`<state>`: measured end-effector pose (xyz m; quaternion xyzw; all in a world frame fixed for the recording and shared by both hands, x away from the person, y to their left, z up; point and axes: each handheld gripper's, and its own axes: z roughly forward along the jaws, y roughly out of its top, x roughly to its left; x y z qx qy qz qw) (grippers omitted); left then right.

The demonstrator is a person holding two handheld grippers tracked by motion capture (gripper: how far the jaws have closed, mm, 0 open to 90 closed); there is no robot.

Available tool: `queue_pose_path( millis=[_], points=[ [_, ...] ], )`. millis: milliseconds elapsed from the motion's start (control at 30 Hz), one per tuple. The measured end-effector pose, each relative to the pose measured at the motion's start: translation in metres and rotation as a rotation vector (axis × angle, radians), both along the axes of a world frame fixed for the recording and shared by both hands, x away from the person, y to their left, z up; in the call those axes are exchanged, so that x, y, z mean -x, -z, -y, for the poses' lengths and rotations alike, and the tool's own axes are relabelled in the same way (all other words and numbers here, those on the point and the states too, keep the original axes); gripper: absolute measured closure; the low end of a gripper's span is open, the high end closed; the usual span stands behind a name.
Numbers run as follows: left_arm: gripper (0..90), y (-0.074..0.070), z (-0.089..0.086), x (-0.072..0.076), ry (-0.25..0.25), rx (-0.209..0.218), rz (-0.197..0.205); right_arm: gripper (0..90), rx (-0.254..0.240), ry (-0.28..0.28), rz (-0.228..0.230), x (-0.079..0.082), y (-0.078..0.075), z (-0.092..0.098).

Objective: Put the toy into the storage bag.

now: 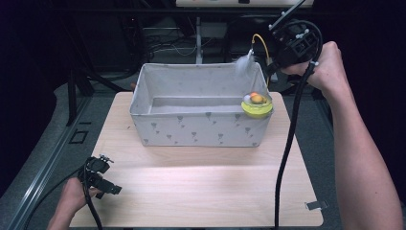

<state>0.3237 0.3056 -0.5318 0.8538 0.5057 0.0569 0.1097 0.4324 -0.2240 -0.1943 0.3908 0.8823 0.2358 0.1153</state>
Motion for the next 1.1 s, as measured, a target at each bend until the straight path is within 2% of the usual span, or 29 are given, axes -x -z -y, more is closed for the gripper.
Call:
queue_pose_path(
  millis=[267, 567, 833, 1100],
  points=[
    [0.2, 0.001, 0.001, 0.0, 0.007, -0.001, -0.004, 88.2, 0.009, 0.036, 0.027, -0.013, 0.0, -0.002],
    [0.2, 0.001, 0.001, -0.001, 0.009, -0.001, -0.005, 88.3, -0.011, 0.075, 0.042, -0.027, 0.007, 0.0],
    [0.1, 0.001, 0.001, -0.001, 0.012, -0.003, -0.008, 88.3, -0.027, 0.106, 0.062, -0.04, 0.015, -0.002],
    [0.2, 0.002, 0.002, 0.0, 0.012, 0.0, -0.008, 88.3, -0.007, 0.113, 0.056, -0.051, 0.029, -0.01]
  ],
)
